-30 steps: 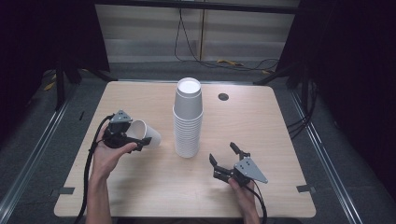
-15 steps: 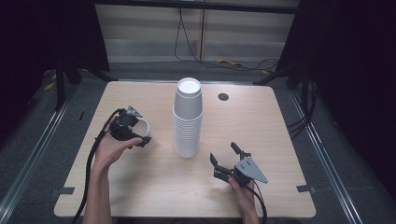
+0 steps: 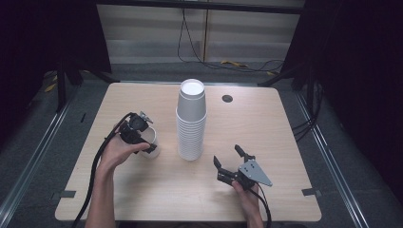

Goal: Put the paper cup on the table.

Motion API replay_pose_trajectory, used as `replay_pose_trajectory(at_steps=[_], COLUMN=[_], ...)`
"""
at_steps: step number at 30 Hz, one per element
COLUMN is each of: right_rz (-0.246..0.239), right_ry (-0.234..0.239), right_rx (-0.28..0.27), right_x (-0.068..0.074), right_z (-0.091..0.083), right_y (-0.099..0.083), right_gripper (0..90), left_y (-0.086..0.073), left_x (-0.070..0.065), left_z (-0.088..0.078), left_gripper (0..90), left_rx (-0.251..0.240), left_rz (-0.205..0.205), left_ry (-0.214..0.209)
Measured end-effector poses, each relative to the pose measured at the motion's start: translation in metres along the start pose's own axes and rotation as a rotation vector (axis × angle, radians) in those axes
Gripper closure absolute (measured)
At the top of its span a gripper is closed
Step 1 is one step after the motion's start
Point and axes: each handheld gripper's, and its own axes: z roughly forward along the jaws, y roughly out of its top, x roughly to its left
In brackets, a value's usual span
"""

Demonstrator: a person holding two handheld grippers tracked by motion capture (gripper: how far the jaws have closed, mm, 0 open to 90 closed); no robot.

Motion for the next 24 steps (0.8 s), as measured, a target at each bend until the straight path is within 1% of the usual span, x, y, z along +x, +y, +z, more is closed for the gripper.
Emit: replay_pose_trajectory(at_steps=[1,3,4,6,9,13,14,16,18,19,21,22,23,24], right_rz=[-0.001,0.006,0.006,0.003,-0.001,0.001,0.003,0.004,0.003,0.002,0.002,0.005,0.003,0.001], right_ry=[0.0,-0.002,-0.002,-0.004,-0.003,-0.008,-0.012,-0.015,-0.014,-0.014,-0.014,-0.016,-0.016,-0.017], right_rx=[0.0,0.0,0.0,0.001,-0.001,0.0,0.0,0.0,-0.001,0.0,0.0,0.001,0.0,-0.001], right_x=[0.0,0.0,0.0,0.0,0.0,0.0,0.0,0.0,0.0,0.0,0.0,0.0,0.0,0.001], right_z=[0.0,0.0,0.0,0.0,0.0,0.0,0.0,0.0,0.001,0.001,0.0,0.0,0.0,0.0], right_y=[0.0,0.0,0.0,0.0,0.0,0.0,0.0,0.0,0.0,0.0,0.0,0.0,0.0,0.0], right_gripper=[12.9,12.9,12.9,12.9,12.8,12.9,12.9,12.9,12.9,12.9,12.9,13.0,13.0,13.0], left_y=[0.001,0.002,0.001,0.001,0.0,0.0,0.0,0.0,0.0,0.0,-0.001,-0.001,-0.002,-0.003], left_x=[-0.001,-0.001,0.0,0.001,0.003,0.005,0.004,0.003,0.002,0.002,0.002,0.002,0.003,0.003], left_z=[0.0,0.001,0.002,0.003,0.004,0.005,0.006,0.008,0.009,0.01,0.014,0.016,0.016,0.017], left_gripper=[7.3,6.8,6.8,6.0,5.6,5.2,5.0,4.7,4.4,4.2,3.6,3.6,3.5,3.5], left_rx=[0.004,0.026,0.019,0.004,-0.008,-0.022,-0.018,-0.019,-0.018,-0.015,0.001,0.002,0.003,-0.006], left_rz=[-0.001,-0.001,-0.009,-0.01,-0.025,-0.029,-0.037,-0.025,-0.025,-0.029,-0.022,-0.032,-0.033,-0.038], left_ry=[0.014,0.055,0.051,0.032,0.025,0.016,0.011,0.01,0.006,0.0,-0.01,-0.013,-0.015,-0.014])
